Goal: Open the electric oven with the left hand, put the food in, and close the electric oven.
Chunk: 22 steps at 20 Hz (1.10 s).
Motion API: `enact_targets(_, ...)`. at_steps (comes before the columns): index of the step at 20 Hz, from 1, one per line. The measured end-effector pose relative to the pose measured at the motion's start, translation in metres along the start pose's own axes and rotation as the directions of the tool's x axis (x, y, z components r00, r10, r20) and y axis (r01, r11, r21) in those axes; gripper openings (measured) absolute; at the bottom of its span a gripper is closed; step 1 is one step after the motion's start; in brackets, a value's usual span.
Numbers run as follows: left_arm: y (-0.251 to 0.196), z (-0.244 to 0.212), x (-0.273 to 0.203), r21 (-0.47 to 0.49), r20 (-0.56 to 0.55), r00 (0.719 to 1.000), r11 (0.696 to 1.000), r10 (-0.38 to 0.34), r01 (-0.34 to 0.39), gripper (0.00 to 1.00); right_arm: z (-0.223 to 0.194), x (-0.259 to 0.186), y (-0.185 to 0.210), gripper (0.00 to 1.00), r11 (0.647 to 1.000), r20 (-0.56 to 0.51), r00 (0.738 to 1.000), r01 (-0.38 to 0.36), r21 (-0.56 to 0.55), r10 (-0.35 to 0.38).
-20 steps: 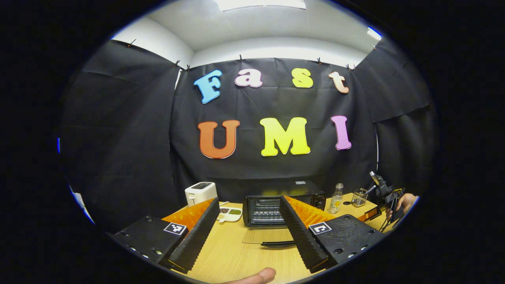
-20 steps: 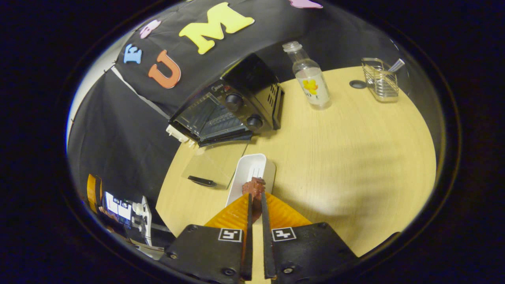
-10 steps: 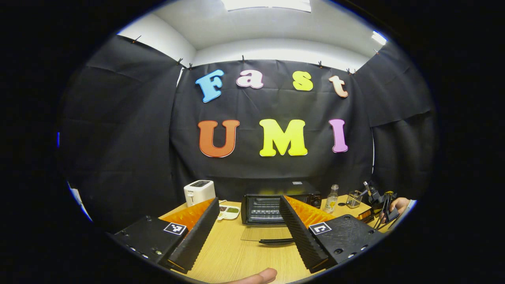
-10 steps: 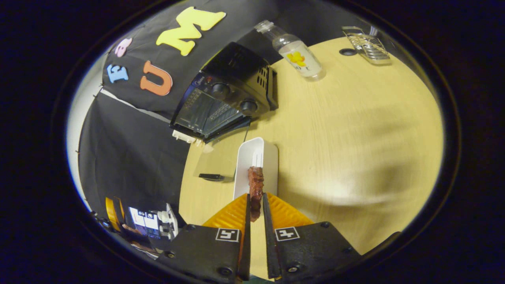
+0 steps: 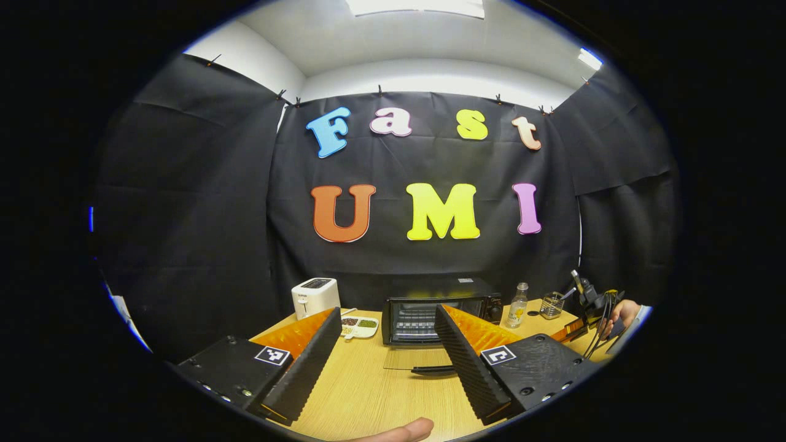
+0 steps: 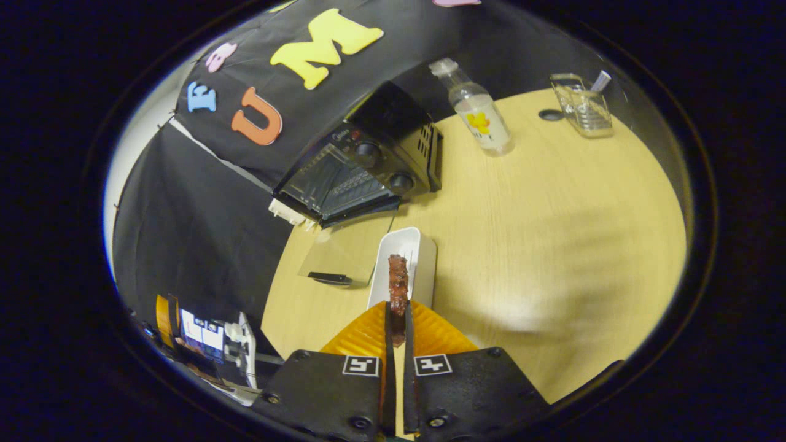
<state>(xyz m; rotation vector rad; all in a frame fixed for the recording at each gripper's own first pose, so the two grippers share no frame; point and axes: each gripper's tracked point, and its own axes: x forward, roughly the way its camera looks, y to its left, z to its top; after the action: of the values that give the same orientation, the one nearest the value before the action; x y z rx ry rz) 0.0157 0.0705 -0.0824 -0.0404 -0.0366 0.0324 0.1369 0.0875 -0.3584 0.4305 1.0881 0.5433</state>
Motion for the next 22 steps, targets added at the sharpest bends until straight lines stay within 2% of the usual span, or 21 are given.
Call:
enact_targets(4, 0.003, -0.006, -0.002, 0.020, 0.001, 1.000, 1.000, -0.024, 0.024, 0.97, 0.019, -0.022, 0.023, 0.07, 0.980, 0.103, 0.990, 0.109, -0.167, -0.093)
enact_targets(9, 0.008, -0.017, -0.001, 0.040, -0.013, 0.999, 0.998, -0.050, 0.050, 0.97, 0.027, -0.022, 0.057, 0.08, 0.899, 0.188, 0.965, 0.244, -0.363, -0.186)
enact_targets(12, 0.016, -0.016, 0.000, 0.061, -0.013, 0.999, 0.997, -0.041, 0.041, 0.97, 0.022, -0.003, 0.085, 0.08, 0.849, 0.206, 0.960, 0.267, -0.456, -0.192)
enact_targets(13, 0.015, -0.017, -0.001, 0.061, -0.013, 0.999, 0.997, -0.044, 0.045, 0.97, 0.020, 0.005, 0.093, 0.04, 0.835, 0.212, 0.958, 0.275, -0.476, -0.195)
enact_targets(14, 0.015, -0.018, -0.002, 0.059, -0.010, 0.999, 0.997, -0.047, 0.048, 0.97, 0.019, 0.015, 0.102, 0.07, 0.822, 0.215, 0.957, 0.278, -0.497, -0.194)
enact_targets(17, 0.026, -0.023, -0.007, 0.073, -0.022, 0.999, 0.997, -0.030, 0.032, 0.97, 0.016, 0.043, 0.126, 0.08, 0.789, 0.232, 0.955, 0.285, -0.544, -0.186)
enact_targets(19, 0.040, -0.027, -0.010, 0.100, -0.029, 1.000, 0.995, 0.001, 0.002, 0.96, 0.019, 0.062, 0.140, 0.08, 0.782, 0.253, 0.951, 0.294, -0.549, -0.180)
enact_targets(22, 0.055, -0.030, -0.014, 0.108, -0.041, 0.999, 0.994, 0.033, -0.028, 0.96, 0.030, 0.092, 0.160, 0.08, 0.817, 0.270, 0.951, 0.273, -0.509, -0.150)
